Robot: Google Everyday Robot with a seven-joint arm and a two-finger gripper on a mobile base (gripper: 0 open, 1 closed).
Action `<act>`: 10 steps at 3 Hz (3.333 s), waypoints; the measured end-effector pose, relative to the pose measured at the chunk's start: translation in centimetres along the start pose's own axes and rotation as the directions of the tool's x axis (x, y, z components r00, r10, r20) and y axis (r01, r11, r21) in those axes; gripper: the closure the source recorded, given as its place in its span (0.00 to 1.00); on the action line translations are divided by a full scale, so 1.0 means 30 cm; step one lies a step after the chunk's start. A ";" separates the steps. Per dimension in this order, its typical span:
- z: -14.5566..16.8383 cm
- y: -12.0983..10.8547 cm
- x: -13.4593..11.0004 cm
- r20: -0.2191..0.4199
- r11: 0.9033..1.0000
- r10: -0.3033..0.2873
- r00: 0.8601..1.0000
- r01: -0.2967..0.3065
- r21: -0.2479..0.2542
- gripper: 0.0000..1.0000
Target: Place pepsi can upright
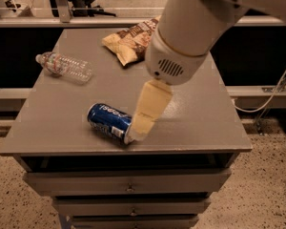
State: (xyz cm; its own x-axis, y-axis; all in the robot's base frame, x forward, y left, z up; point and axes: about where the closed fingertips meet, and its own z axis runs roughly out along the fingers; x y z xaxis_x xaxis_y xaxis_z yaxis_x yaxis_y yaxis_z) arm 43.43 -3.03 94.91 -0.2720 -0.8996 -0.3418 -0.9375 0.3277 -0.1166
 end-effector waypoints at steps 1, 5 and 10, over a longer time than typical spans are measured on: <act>0.123 0.052 -0.119 0.037 1.000 -0.011 0.999 0.012 -0.025 0.00; 0.479 0.052 -0.300 -0.019 0.995 0.090 0.996 -0.091 -0.031 0.09; 0.182 -0.245 -0.314 0.401 0.981 0.183 0.898 -0.196 -0.007 1.00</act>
Offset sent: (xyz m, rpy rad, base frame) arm 0.0253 0.1208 -0.0820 0.0960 0.0010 0.0323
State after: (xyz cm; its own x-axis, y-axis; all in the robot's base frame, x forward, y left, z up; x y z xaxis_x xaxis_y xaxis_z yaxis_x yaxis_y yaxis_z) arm 54.07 4.61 93.90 -0.3285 -0.6318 -0.7021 -0.8674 0.4959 -0.0404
